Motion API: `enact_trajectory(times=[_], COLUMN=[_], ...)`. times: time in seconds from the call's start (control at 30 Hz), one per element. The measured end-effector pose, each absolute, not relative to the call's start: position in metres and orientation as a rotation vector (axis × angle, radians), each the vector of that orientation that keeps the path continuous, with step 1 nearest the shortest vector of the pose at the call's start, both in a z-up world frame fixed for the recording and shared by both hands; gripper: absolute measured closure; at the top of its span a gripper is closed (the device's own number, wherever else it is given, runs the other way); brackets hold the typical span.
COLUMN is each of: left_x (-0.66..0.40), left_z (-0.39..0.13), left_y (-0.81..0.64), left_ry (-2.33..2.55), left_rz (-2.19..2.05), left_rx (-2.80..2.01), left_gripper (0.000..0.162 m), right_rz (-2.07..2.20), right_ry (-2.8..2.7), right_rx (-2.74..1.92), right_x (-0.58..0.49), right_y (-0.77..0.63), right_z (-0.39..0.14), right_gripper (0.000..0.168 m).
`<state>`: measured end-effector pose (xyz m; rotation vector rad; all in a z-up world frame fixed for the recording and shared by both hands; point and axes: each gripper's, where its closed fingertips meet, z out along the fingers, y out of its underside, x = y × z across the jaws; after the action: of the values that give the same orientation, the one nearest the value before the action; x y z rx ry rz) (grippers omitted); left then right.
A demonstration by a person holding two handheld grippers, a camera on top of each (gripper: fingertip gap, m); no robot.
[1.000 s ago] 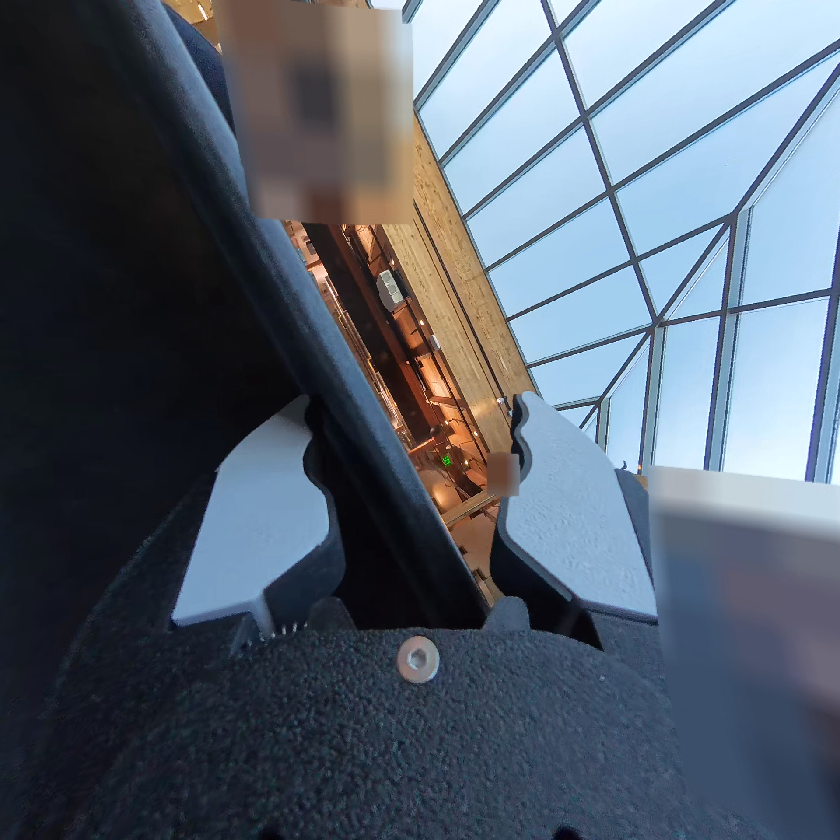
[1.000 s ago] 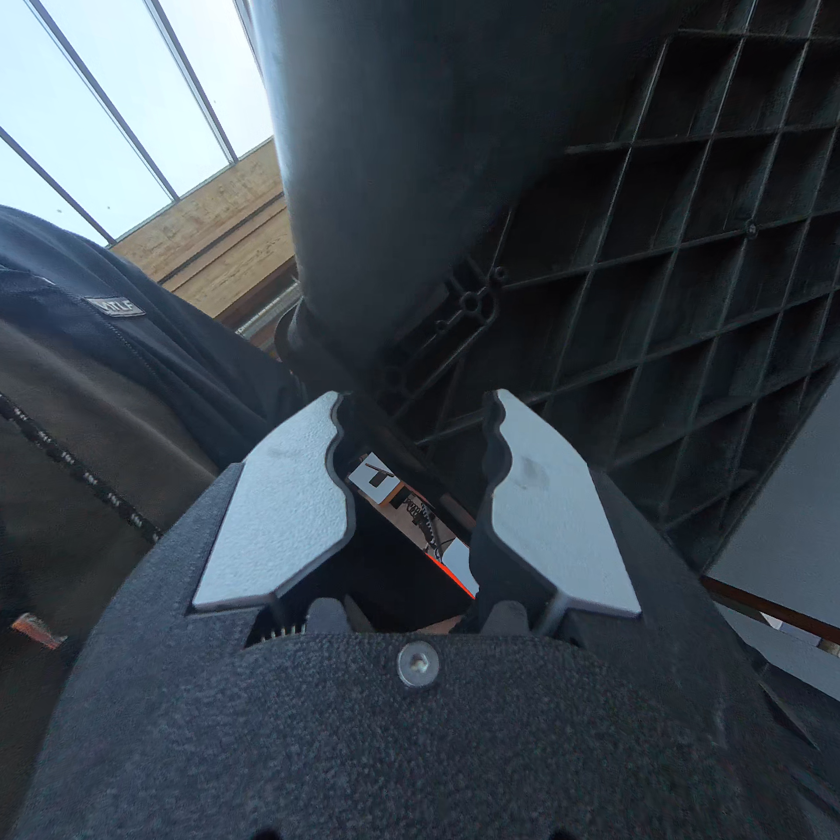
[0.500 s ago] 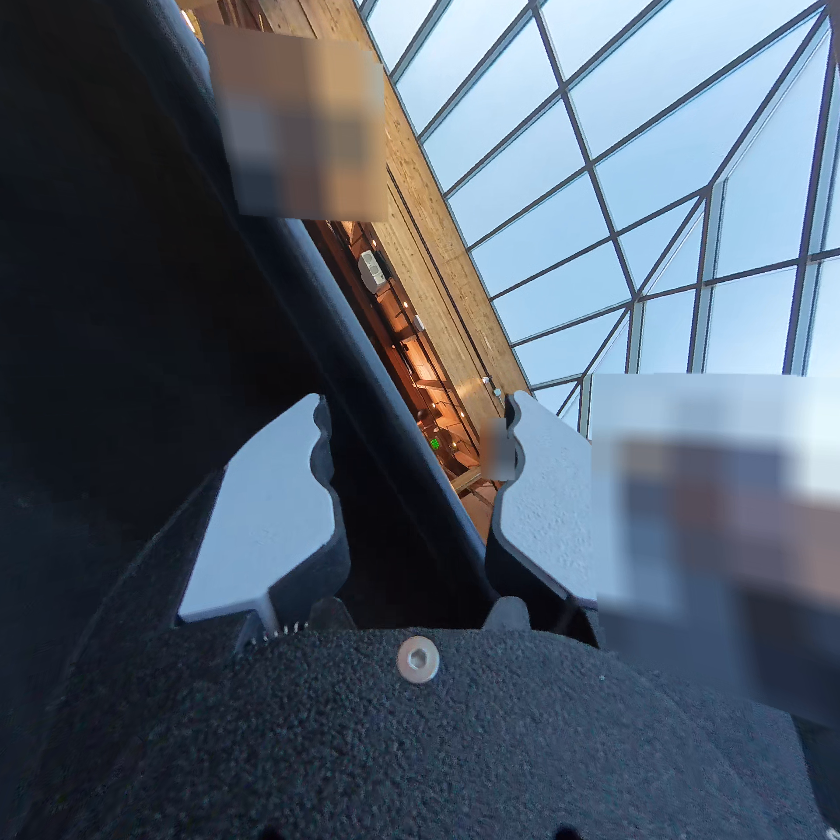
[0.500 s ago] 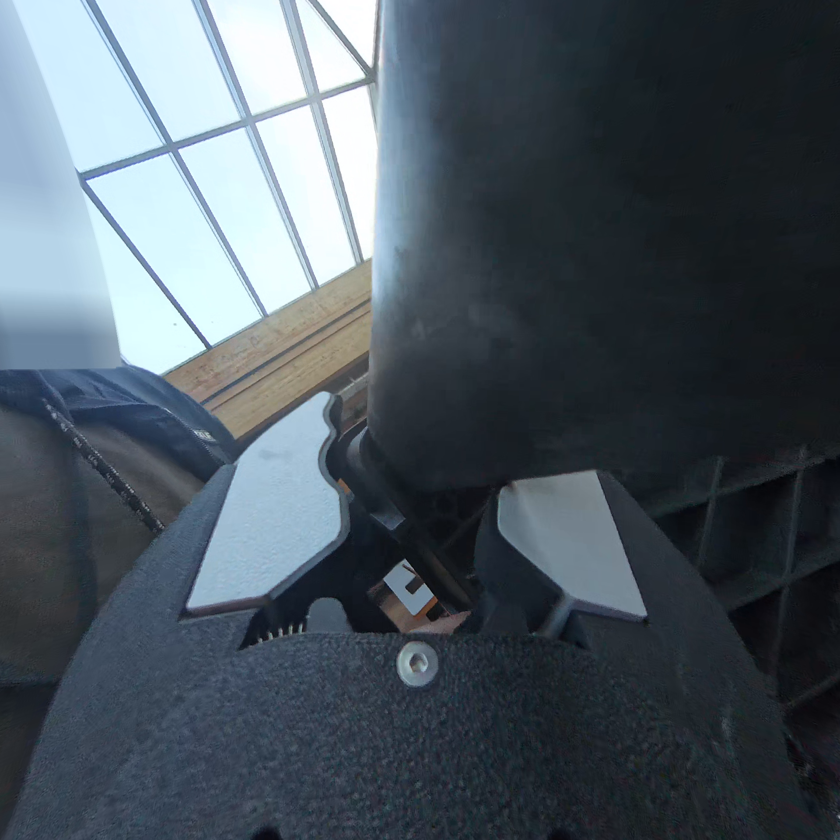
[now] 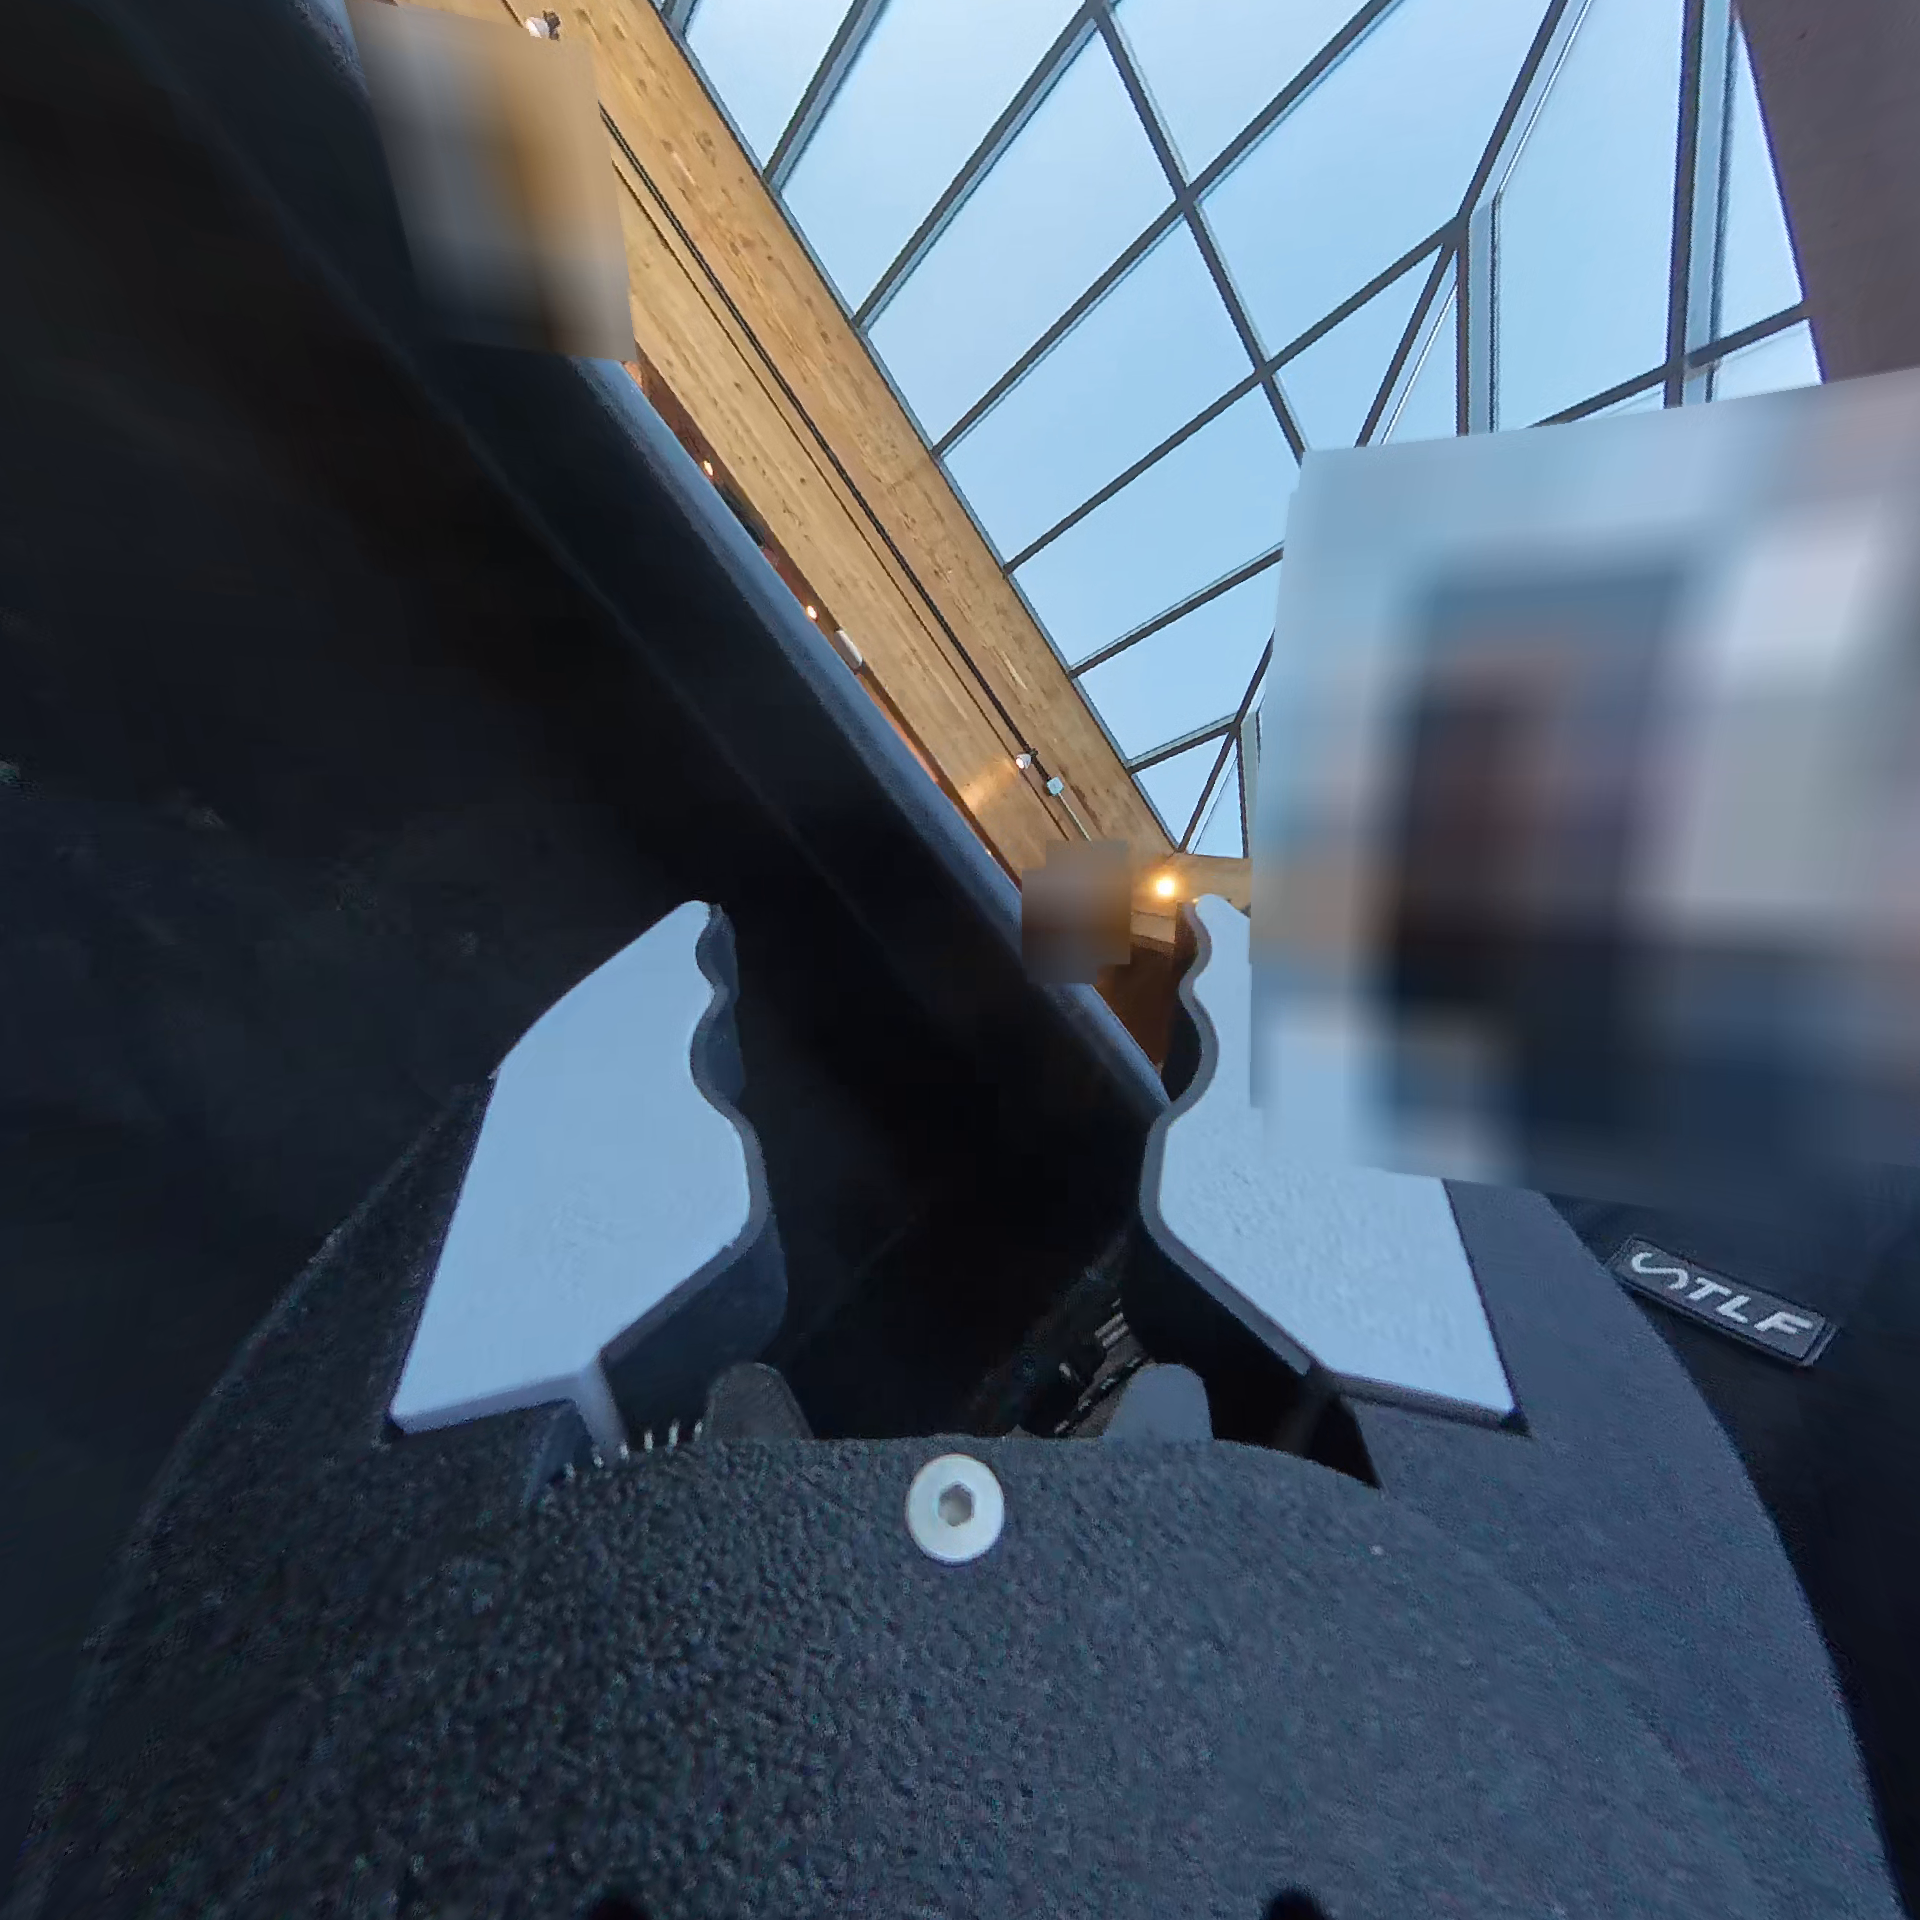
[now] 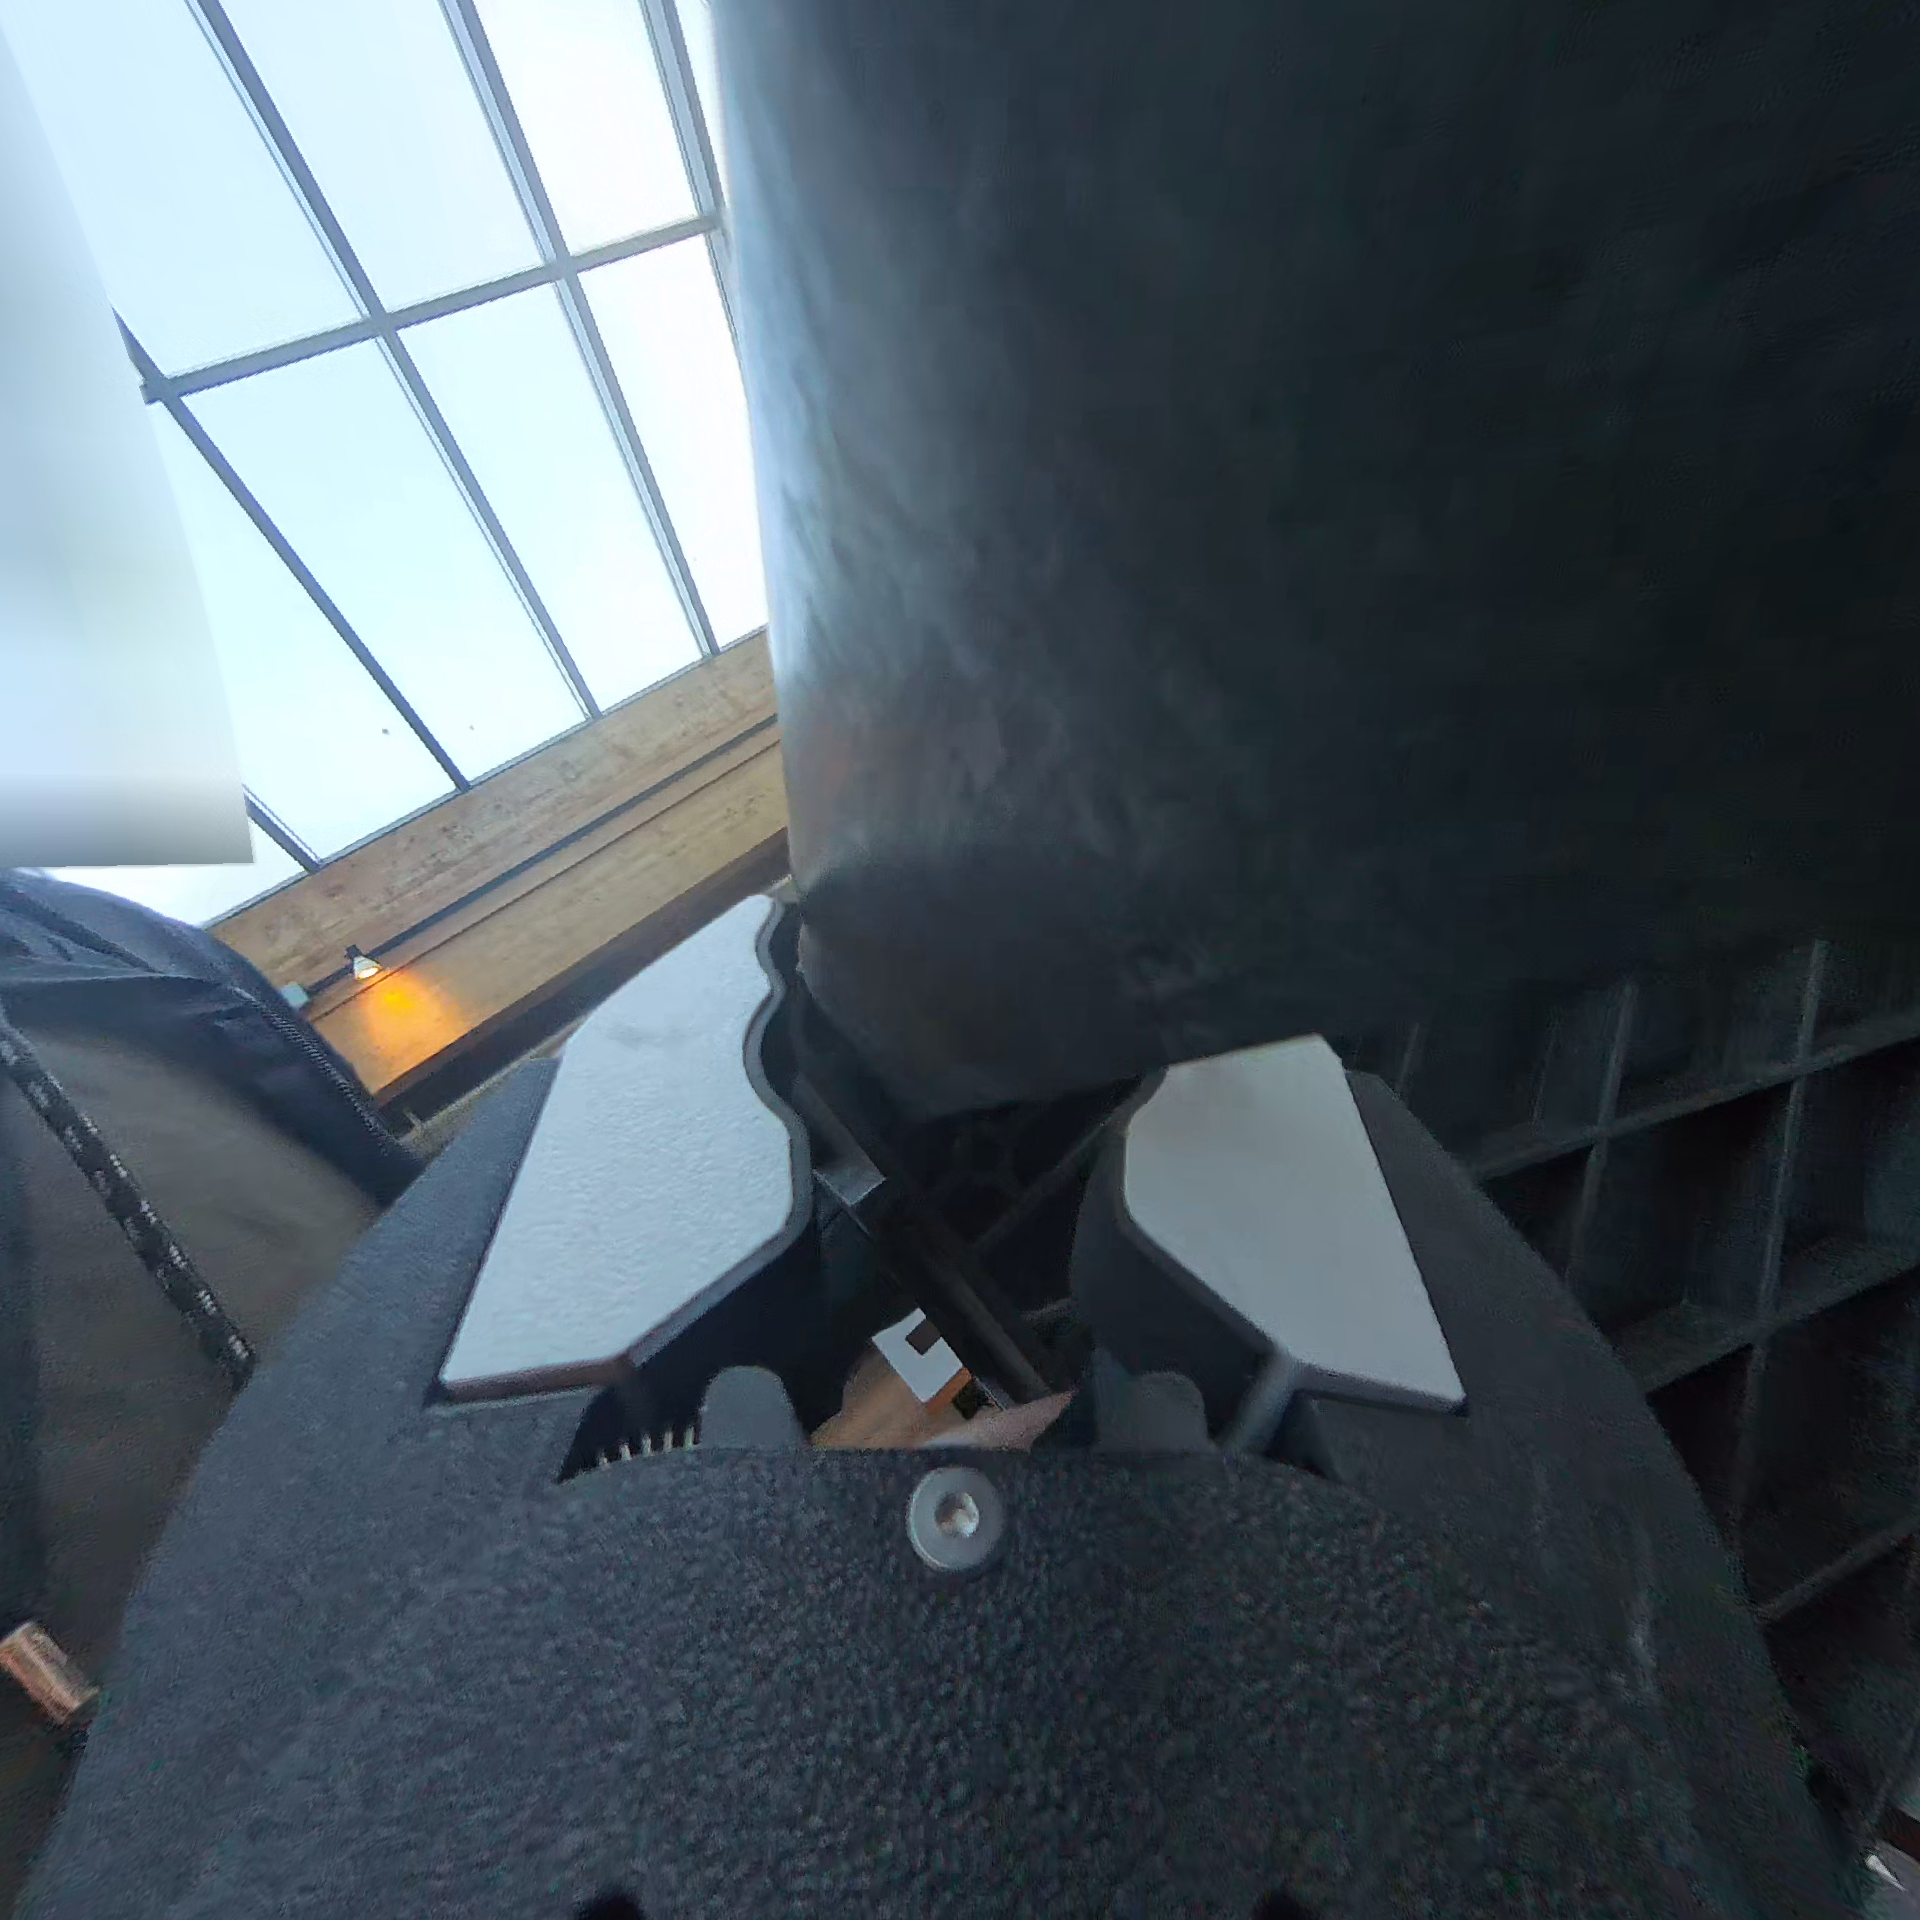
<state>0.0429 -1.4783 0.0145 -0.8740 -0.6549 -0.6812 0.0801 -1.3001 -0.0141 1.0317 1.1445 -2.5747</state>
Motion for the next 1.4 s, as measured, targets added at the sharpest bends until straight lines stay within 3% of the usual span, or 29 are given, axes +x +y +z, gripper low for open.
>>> enact_trajectory(times=[0.03,0.27,0.4,0.63,0.87,1.0,1.07,1.23,1.4], left_x=[0.05,0.083,0.095,0.118,0.135,0.129,0.127,0.124,0.119], left_z=[0.014,0.029,0.007,-0.172,-0.316,-0.35,-0.366,-0.383,-0.384], left_y=[-1.477,-1.469,-1.471,-1.485,-1.476,-1.468,-1.465,-1.449,-1.438], left_ry=[-0.648,-0.607,-0.628,-0.864,-0.979,-0.968,-0.966,-0.939,-0.957], left_rz=[-0.668,-0.586,-0.51,-0.308,-0.149,-0.039,-0.011,0.043,0.115], left_rx=[-0.897,-0.962,-1.052,-1.507,-1.913,-2.014,-2.075,-2.132,-2.081], left_gripper=[0.082,0.084,0.083,0.075,0.086,0.093,0.098,0.118,0.121], right_rz=[-2.563,-2.509,-2.409,-2.051,-1.642,-1.435,-1.375,-1.294,-1.023], right_ry=[1.16,1.21,1.492,2.154,2.522,2.807,2.907,3.108,3.28], right_rx=[1.03,1.0,1.047,1.121,1.268,1.206,1.078,0.886,0.744], right_x=[0.081,0.09,0.1,0.122,0.126,0.111,0.109,0.104,0.097], right_y=[-1.3,-1.303,-1.313,-1.35,-1.345,-1.329,-1.331,-1.328,-1.32], right_z=[-0.016,-0.019,-0.068,-0.209,-0.315,-0.347,-0.354,-0.35,-0.358], right_gripper=[0.108,0.112,0.111,0.113,0.116,0.115,0.129,0.135,0.128])
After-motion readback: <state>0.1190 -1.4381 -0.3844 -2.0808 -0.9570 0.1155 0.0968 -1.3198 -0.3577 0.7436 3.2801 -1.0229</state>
